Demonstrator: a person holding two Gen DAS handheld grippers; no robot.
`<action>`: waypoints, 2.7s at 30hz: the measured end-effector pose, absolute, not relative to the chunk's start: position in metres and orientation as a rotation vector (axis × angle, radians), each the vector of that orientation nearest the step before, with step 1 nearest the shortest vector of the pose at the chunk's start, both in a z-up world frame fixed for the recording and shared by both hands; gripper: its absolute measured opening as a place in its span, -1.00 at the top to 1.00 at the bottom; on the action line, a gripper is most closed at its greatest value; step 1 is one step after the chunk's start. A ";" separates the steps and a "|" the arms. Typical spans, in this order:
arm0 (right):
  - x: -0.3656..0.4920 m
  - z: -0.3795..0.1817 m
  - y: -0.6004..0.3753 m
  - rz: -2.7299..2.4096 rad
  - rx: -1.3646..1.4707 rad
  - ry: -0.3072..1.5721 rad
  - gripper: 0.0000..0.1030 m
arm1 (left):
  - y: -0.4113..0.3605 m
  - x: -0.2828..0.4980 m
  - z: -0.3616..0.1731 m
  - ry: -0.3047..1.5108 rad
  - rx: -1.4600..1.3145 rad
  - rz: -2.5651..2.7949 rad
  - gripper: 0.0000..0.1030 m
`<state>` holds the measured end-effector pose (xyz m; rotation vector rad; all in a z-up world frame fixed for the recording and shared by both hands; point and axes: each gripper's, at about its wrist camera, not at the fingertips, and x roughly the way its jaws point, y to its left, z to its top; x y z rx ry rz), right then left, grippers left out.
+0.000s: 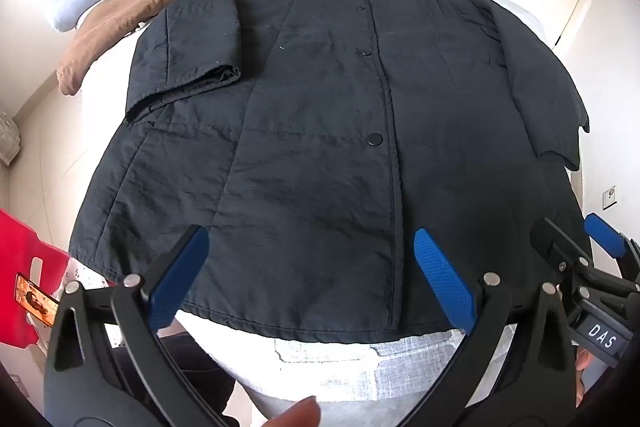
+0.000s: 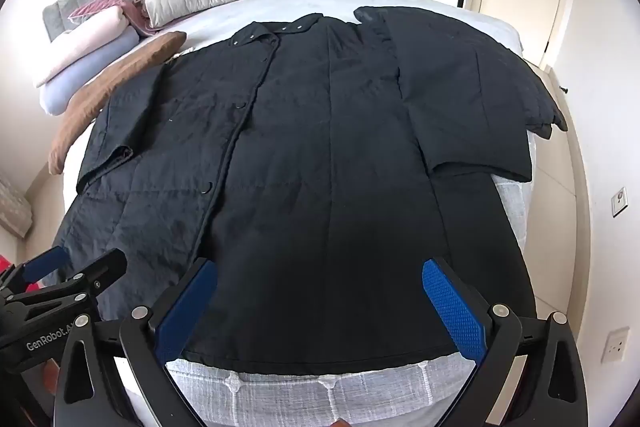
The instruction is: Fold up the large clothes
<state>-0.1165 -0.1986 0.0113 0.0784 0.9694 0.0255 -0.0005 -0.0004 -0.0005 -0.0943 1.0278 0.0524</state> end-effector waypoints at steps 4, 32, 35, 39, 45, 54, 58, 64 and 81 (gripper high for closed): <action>-0.116 0.011 -0.198 0.025 0.079 0.969 -1.00 | -0.001 -0.001 -0.001 1.026 -0.092 0.056 -0.99; -0.114 0.008 -0.199 0.010 0.069 0.976 -1.00 | 0.003 -0.002 0.002 1.015 -0.096 0.050 -0.99; -0.114 0.008 -0.199 0.009 0.068 0.981 -1.00 | 0.003 -0.002 0.002 1.020 -0.084 0.057 -0.99; -0.115 0.008 -0.201 0.004 0.068 0.977 -1.00 | 0.002 -0.001 0.000 1.020 -0.083 0.066 -0.99; -0.115 0.008 -0.206 -0.011 0.066 0.975 -1.00 | -0.001 0.000 -0.002 1.015 -0.055 0.085 -0.99; -0.117 0.008 -0.213 -0.028 0.070 0.974 -1.00 | 0.000 0.001 -0.004 1.023 -0.059 0.093 -0.99; -0.117 0.007 -0.214 -0.037 0.069 0.975 -1.00 | 0.002 0.000 -0.003 1.022 -0.044 0.103 -0.99; -0.118 0.012 -0.222 0.050 0.072 0.974 -1.00 | 0.006 -0.003 0.001 0.978 -0.028 0.107 -0.99; -0.114 -0.010 -0.370 0.148 0.380 1.095 -1.00 | 0.157 0.007 0.004 0.961 -0.180 -0.014 -0.99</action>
